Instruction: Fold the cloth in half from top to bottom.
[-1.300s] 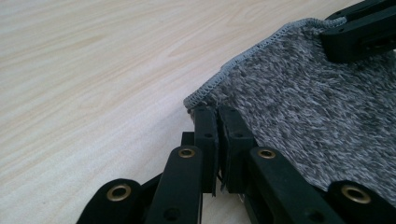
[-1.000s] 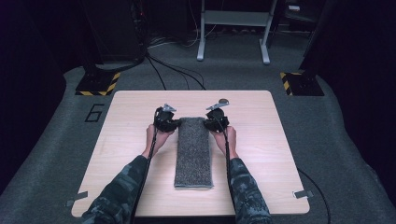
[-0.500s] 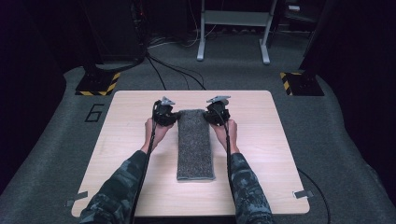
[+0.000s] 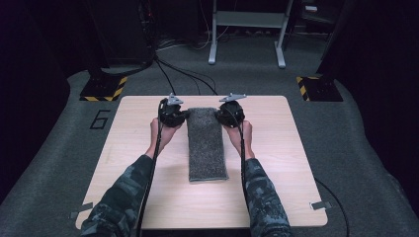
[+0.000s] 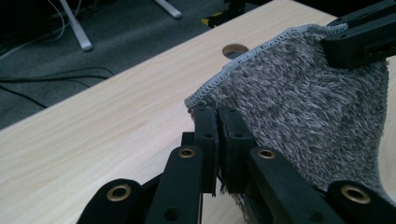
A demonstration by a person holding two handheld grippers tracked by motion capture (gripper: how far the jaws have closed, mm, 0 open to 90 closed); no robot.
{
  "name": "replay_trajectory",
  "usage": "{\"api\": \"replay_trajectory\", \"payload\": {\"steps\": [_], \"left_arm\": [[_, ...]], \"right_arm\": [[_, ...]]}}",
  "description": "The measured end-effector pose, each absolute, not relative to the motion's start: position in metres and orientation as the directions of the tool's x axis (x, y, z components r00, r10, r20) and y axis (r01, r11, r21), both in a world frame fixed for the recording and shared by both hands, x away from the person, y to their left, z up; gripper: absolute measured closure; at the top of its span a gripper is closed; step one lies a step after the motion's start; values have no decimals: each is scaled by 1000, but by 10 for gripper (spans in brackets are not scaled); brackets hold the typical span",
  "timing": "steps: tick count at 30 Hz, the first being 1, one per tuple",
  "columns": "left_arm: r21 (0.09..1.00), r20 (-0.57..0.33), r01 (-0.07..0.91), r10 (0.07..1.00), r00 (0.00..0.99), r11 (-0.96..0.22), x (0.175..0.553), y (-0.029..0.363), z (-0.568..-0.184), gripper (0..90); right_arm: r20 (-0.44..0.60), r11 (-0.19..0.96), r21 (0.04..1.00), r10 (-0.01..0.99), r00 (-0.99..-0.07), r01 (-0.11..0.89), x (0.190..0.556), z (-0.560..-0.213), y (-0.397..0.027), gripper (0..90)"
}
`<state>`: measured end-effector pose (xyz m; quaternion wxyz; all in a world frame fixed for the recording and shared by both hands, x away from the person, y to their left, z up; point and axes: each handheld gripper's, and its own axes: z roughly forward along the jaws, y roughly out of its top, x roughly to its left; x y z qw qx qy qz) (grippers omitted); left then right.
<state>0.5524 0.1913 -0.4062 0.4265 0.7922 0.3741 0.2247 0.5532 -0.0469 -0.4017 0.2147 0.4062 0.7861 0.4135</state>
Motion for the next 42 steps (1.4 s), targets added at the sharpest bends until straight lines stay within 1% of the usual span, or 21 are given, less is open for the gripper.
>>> {"api": "replay_trajectory", "payload": {"steps": [7, 9, 12, 17, 23, 33, 36, 42], "left_arm": [[865, 46, 361, 771, 635, -349, 538, 191, -394, 866], [861, 65, 350, 762, 644, -369, 532, 190, -394, 865], [866, 69, 335, 754, 653, -370, 524, 187, -397, 865], [868, 67, 323, 734, 675, -376, 516, 183, -402, 865], [868, 63, 318, 719, 692, -382, 506, 180, -413, 864], [843, 34, 351, 692, 721, -407, 496, 176, -439, 861], [834, 31, 359, 686, 727, -418, 491, 175, -448, 860], [819, -4, 391, 677, 736, -420, 483, 174, -464, 855]], "right_arm": [[-4, 310, 853, 808, -589, 419, 540, -388, -48, 817], [-13, 317, 857, 801, -598, 406, 535, -388, -50, 817], [-27, 332, 856, 795, -606, 397, 526, -391, -52, 816], [-43, 343, 859, 787, -615, 379, 518, -399, -58, 814], [-30, 331, 865, 784, -620, 377, 505, -409, -66, 807], [-40, 362, 848, 772, -635, 386, 481, -436, -69, 801], [-32, 362, 843, 773, -634, 399, 475, -446, -70, 800], [-25, 379, 822, 769, -638, 425, 465, -463, -72, 783]]}}
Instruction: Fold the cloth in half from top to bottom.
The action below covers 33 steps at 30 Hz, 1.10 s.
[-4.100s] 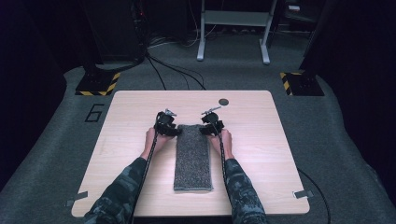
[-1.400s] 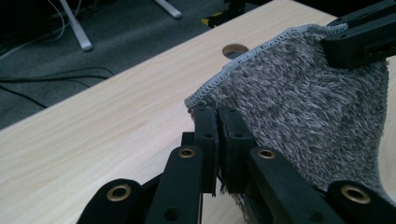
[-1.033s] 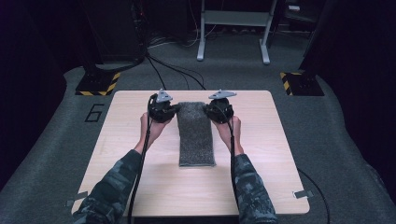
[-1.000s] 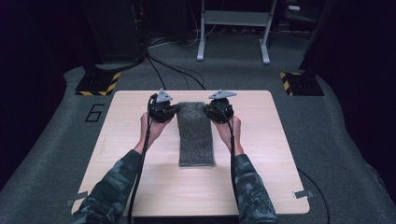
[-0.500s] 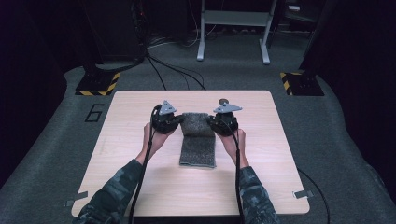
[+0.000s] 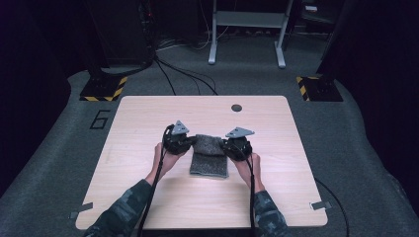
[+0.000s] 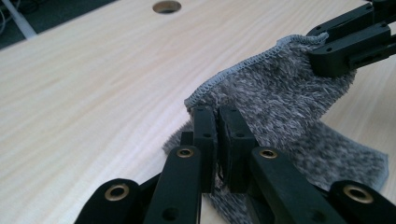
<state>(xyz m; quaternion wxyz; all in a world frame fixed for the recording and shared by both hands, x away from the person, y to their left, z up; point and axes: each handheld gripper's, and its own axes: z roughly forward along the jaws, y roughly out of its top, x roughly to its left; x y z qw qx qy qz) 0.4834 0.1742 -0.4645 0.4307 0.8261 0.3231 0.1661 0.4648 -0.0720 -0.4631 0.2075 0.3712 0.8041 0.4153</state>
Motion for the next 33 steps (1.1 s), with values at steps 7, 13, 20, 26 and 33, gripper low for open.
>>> {"api": "replay_trajectory", "payload": {"steps": [7, 13, 20, 26, 33], "left_arm": [[801, -25, 405, 651, 759, -442, 469, 172, -479, 838], [790, -63, 416, 614, 786, -451, 455, 179, -484, 788], [770, -121, 455, 597, 793, -448, 438, 201, -479, 551], [813, -120, 443, 637, 762, -378, 436, 214, -460, 446], [759, -83, 466, 643, 762, -455, 451, 183, -483, 358]], "right_arm": [[-14, 395, 803, 761, -648, 447, 451, -477, -74, 764], [3, 395, 794, 758, -652, 463, 436, -482, -77, 689], [50, 339, 819, 761, -647, 462, 412, -473, -93, 524], [72, 279, 847, 783, -618, 452, 408, -459, -106, 468], [25, 372, 760, 802, -596, 532, 430, -485, -83, 420]]}}
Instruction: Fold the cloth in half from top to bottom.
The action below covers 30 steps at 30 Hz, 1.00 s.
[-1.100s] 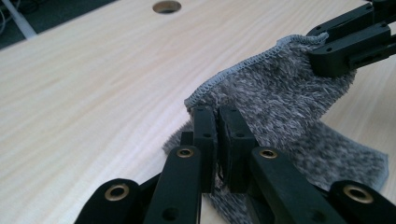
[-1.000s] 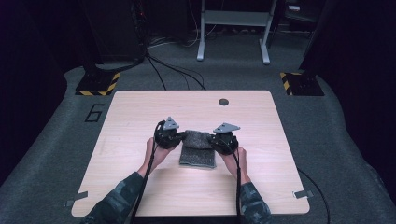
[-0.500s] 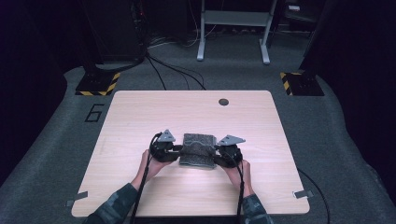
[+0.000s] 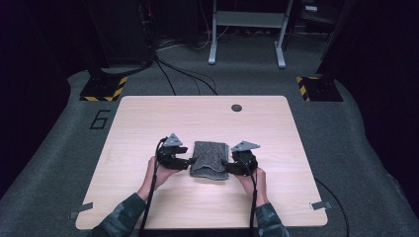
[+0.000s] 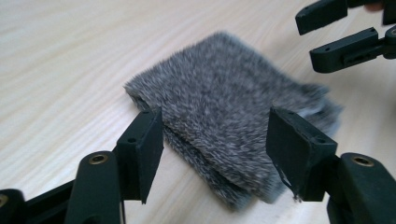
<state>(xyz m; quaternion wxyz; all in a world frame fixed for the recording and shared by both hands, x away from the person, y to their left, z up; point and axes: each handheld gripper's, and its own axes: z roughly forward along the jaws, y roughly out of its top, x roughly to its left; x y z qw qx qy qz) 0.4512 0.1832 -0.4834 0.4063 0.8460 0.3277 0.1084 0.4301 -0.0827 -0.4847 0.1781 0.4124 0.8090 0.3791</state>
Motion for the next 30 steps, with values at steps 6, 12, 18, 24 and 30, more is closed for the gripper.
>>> {"api": "replay_trajectory", "payload": {"steps": [6, 12, 18, 24, 30], "left_arm": [[697, -29, 481, 650, 759, -531, 453, 178, -508, 348], [689, -15, 483, 655, 755, -540, 442, 182, -514, 351], [688, -9, 486, 663, 748, -539, 434, 181, -514, 354], [700, -19, 493, 677, 736, -517, 432, 184, -517, 354], [724, -32, 492, 688, 725, -484, 430, 191, -510, 218]], "right_arm": [[16, 408, 701, 812, -584, 585, 441, -507, -75, 390], [3, 434, 684, 802, -598, 586, 446, -514, -73, 346], [-20, 451, 683, 798, -602, 575, 444, -512, -71, 326], [-46, 468, 674, 799, -599, 572, 439, -511, -70, 286], [-15, 437, 690, 805, -593, 576, 439, -507, -76, 180]]}}
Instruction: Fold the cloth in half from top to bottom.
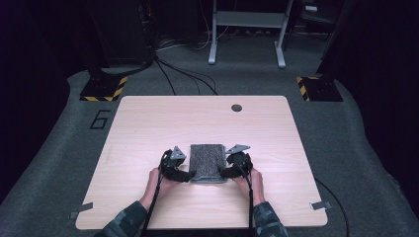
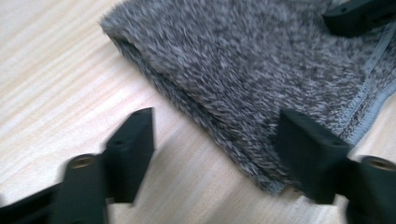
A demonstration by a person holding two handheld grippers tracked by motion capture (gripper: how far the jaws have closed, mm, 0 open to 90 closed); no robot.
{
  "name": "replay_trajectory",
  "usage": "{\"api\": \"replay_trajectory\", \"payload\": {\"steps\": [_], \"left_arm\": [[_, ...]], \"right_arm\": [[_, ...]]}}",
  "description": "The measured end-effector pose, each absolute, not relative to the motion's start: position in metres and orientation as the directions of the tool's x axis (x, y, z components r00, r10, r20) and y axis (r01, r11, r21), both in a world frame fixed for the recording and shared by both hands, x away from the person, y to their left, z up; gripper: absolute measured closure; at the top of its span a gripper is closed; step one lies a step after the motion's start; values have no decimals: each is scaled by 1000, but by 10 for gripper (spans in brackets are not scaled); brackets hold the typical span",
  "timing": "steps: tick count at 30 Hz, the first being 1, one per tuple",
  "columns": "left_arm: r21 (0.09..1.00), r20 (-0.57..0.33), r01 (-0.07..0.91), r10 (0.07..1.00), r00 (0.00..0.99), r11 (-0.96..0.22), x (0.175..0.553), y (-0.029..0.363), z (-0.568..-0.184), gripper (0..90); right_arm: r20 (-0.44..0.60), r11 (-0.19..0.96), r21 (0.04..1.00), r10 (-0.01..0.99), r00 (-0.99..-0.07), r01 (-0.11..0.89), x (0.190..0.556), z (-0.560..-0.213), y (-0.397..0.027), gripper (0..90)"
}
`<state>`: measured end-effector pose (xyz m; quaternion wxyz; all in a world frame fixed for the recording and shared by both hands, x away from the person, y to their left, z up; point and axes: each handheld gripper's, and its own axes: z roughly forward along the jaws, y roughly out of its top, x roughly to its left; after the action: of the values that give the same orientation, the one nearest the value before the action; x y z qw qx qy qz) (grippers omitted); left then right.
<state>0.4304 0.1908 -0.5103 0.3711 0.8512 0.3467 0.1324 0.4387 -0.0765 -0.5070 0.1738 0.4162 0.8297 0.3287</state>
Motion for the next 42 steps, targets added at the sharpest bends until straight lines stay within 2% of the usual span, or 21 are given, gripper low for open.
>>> {"api": "replay_trajectory", "payload": {"steps": [3, 14, 20, 26, 32, 36, 42], "left_arm": [[734, -36, 493, 697, 716, -468, 428, 199, -504, 157], [769, 2, 482, 756, 654, -419, 405, 248, -490, 76], [765, 5, 506, 790, 614, -398, 394, 284, -502, 48], [735, 8, 567, 841, 541, -371, 387, 316, -515, 33], [721, 32, 592, 870, 492, -361, 382, 331, -525, 28], [718, 13, 602, 872, 490, -349, 382, 334, -530, 21], [719, 9, 609, 880, 475, -336, 382, 334, -531, 12]], "right_arm": [[11, 405, 713, 810, -586, 573, 434, -499, -85, 146], [-2, 351, 755, 846, -533, 554, 407, -480, -132, 96], [-10, 326, 749, 876, -482, 577, 392, -489, -167, 48], [-25, 272, 734, 926, -376, 622, 382, -505, -201, 47], [-40, 233, 719, 954, -296, 654, 377, -520, -226, 50], [2, 201, 718, 957, -290, 666, 376, -527, -234, 63], [-2, 208, 719, 955, -297, 664, 377, -528, -233, 41]]}}
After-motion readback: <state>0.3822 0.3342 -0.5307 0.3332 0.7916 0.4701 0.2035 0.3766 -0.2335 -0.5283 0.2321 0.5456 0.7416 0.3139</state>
